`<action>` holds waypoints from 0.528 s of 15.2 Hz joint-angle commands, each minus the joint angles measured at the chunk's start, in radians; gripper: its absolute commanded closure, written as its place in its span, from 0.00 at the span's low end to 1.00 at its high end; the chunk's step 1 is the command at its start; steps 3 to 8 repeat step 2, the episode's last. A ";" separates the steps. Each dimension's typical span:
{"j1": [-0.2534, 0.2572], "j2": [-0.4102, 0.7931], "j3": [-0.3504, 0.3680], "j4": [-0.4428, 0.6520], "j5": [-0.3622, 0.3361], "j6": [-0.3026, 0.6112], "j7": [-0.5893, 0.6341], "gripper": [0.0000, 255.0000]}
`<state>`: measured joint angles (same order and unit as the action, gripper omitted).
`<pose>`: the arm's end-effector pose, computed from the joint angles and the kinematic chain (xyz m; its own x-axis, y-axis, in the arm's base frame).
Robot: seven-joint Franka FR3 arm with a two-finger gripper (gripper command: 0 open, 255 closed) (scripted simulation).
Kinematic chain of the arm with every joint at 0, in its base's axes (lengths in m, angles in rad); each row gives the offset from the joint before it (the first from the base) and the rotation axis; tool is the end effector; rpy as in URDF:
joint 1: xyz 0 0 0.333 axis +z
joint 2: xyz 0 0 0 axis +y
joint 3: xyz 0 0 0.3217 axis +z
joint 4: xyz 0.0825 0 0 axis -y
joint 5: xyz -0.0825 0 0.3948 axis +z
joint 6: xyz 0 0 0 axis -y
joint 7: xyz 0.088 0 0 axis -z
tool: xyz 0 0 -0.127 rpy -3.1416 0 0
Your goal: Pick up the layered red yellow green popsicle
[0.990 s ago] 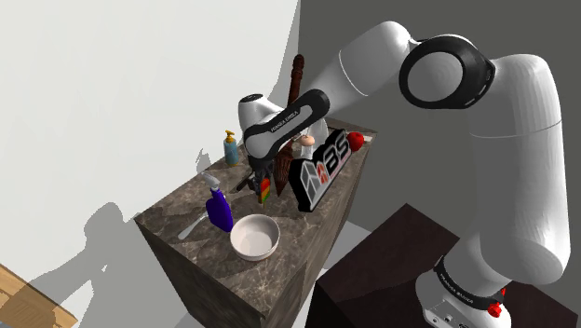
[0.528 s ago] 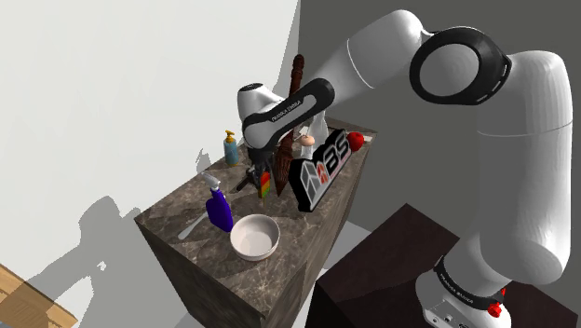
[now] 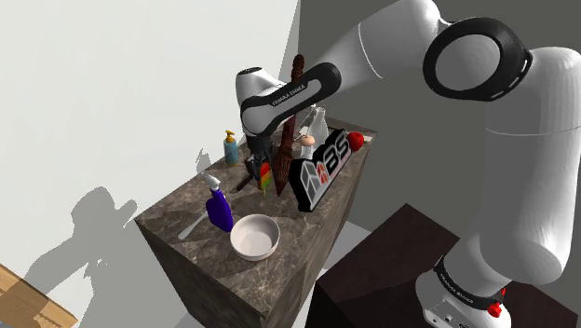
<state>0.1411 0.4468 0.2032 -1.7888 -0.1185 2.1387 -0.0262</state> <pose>0.6177 0.2055 0.2791 0.9086 0.4088 -0.0860 0.4107 -0.9118 0.0044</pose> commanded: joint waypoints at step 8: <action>-0.001 -0.006 0.001 0.007 0.002 -0.013 -0.002 1.00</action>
